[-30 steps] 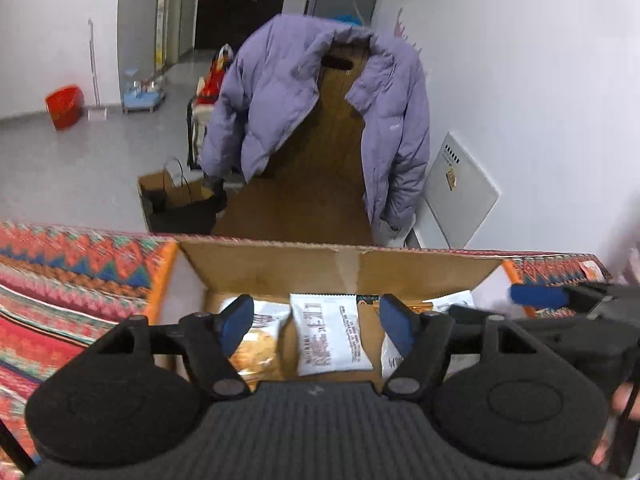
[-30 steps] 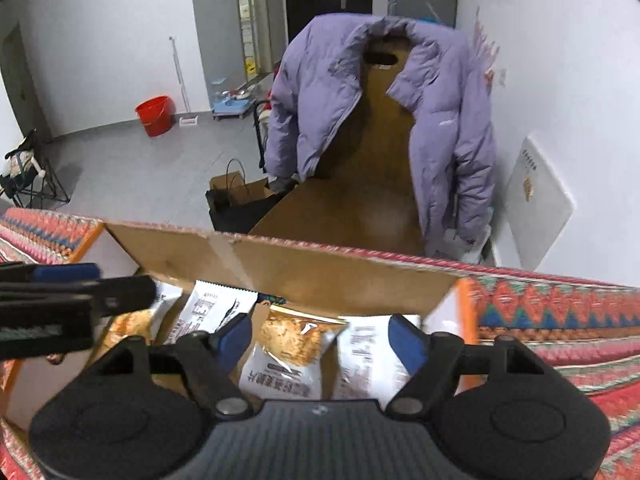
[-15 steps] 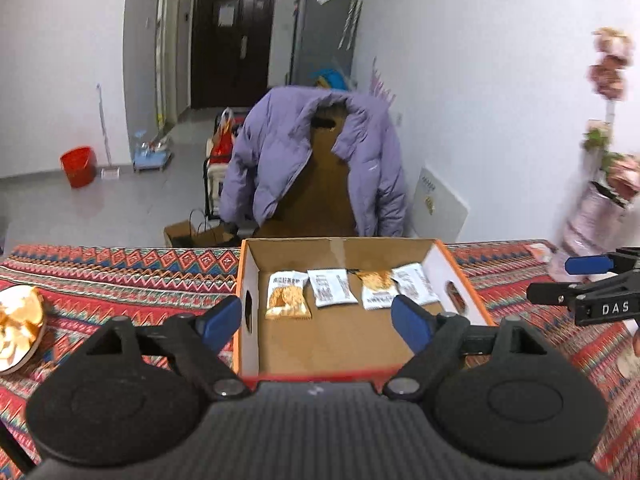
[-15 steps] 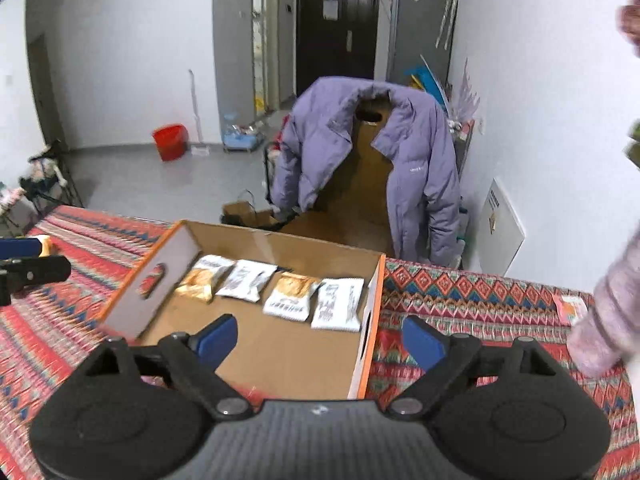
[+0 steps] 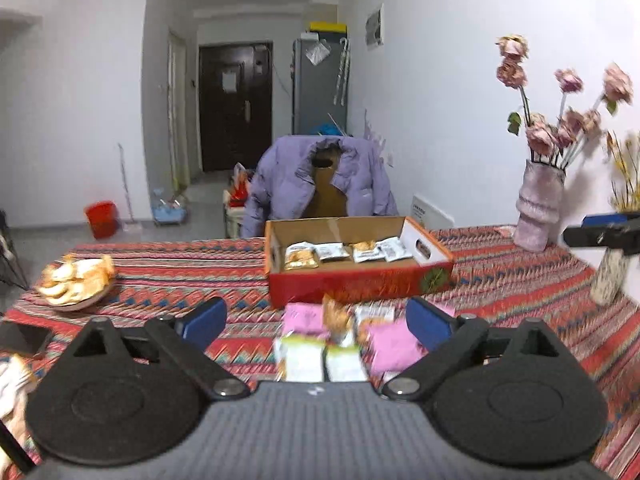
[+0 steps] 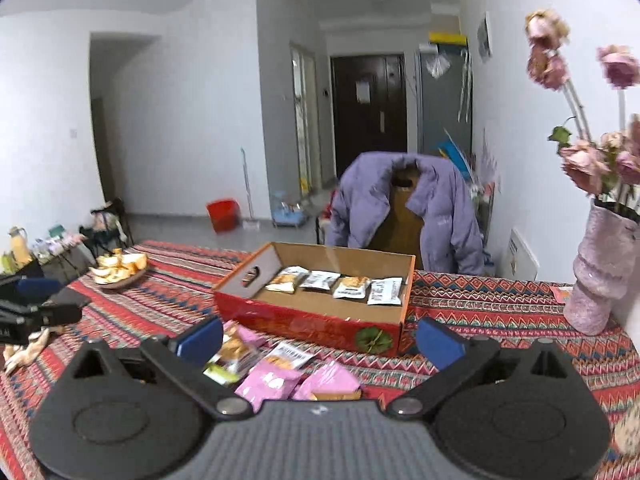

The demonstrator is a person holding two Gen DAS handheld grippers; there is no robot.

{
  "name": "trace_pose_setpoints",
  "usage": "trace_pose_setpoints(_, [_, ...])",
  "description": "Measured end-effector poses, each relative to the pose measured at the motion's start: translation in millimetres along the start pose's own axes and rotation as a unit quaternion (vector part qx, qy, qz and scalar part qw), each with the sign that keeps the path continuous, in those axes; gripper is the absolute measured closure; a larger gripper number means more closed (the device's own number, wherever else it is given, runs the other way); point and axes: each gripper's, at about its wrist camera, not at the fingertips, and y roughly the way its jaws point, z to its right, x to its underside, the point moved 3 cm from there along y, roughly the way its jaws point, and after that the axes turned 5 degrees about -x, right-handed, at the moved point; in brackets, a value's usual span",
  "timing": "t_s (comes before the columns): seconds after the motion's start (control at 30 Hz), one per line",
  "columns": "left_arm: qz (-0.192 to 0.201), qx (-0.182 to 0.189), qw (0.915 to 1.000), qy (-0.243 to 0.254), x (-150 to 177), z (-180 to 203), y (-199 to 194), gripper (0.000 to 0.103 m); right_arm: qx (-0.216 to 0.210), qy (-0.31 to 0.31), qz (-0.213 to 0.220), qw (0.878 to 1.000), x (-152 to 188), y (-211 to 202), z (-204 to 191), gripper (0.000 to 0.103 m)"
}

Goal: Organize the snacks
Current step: 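Withdraw both open tools from the box back to the snack pile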

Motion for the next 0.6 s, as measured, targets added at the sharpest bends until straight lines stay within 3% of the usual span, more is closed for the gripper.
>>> trace_pose_setpoints(0.17, [0.037,-0.031,0.9988,0.006,58,3,-54,0.000,0.006,-0.023,0.030,0.999,58,-47,-24,0.000])
trace_pose_setpoints(0.3, [0.047,-0.074,0.9962,0.000,107,5,-86,0.000,0.046,-0.041,0.036,0.997,119,-79,-44,0.000])
trace_pose_setpoints(0.4, [0.031,-0.072,0.9970,0.000,131,6,-97,0.000,0.066,-0.033,0.049,0.996,157,-94,-55,0.000])
trace_pose_setpoints(0.6, [0.033,-0.051,0.9977,0.029,139,13,-96,0.000,0.028,-0.041,-0.007,0.999,183,-76,-69,0.000])
